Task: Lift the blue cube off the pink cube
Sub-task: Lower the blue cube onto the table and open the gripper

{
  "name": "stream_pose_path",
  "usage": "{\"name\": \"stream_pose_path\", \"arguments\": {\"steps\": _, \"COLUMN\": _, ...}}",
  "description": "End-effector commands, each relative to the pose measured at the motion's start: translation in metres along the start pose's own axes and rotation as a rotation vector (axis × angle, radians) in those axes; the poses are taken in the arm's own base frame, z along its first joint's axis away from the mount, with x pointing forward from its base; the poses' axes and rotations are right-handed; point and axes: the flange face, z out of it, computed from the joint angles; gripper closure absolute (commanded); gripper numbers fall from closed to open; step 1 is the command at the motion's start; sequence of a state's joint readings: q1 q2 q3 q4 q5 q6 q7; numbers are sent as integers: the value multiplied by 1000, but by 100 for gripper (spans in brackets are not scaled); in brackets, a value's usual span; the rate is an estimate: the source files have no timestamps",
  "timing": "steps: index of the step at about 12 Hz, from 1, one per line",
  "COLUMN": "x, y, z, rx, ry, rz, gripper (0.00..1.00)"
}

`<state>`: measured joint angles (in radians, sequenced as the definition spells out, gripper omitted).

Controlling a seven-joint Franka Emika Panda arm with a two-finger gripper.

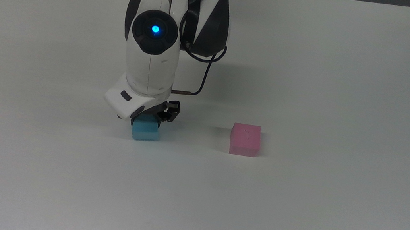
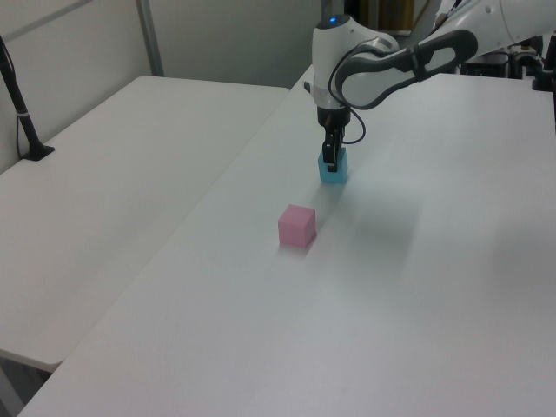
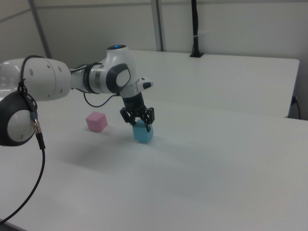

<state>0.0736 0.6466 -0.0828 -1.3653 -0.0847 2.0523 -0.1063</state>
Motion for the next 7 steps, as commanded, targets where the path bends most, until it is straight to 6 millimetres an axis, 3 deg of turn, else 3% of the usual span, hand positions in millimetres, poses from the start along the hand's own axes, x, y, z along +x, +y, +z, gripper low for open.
{"name": "stream_pose_path", "arguments": {"steps": 1, "x": 4, "y": -5, "z": 3, "rx": 0, "ry": 48, "rz": 62, "gripper": 63}}
{"name": "stream_pose_path", "arguments": {"steps": 2, "x": 5, "y": -6, "z": 4, "rx": -3, "ry": 54, "rz": 62, "gripper": 55}}
{"name": "stream_pose_path", "arguments": {"steps": 3, "x": 6, "y": -6, "z": 10, "rx": -3, "ry": 57, "rz": 65, "gripper": 3}}
{"name": "stream_pose_path", "arguments": {"steps": 4, "x": 7, "y": -4, "z": 8, "rx": -7, "ry": 60, "rz": 68, "gripper": 0}}
{"name": "stream_pose_path", "arguments": {"steps": 5, "x": 5, "y": 1, "z": -11, "rx": -7, "ry": 77, "rz": 75, "gripper": 0}}
{"name": "stream_pose_path", "arguments": {"steps": 7, "x": -13, "y": 12, "z": -85, "rx": -2, "ry": 83, "rz": 142, "gripper": 0}}
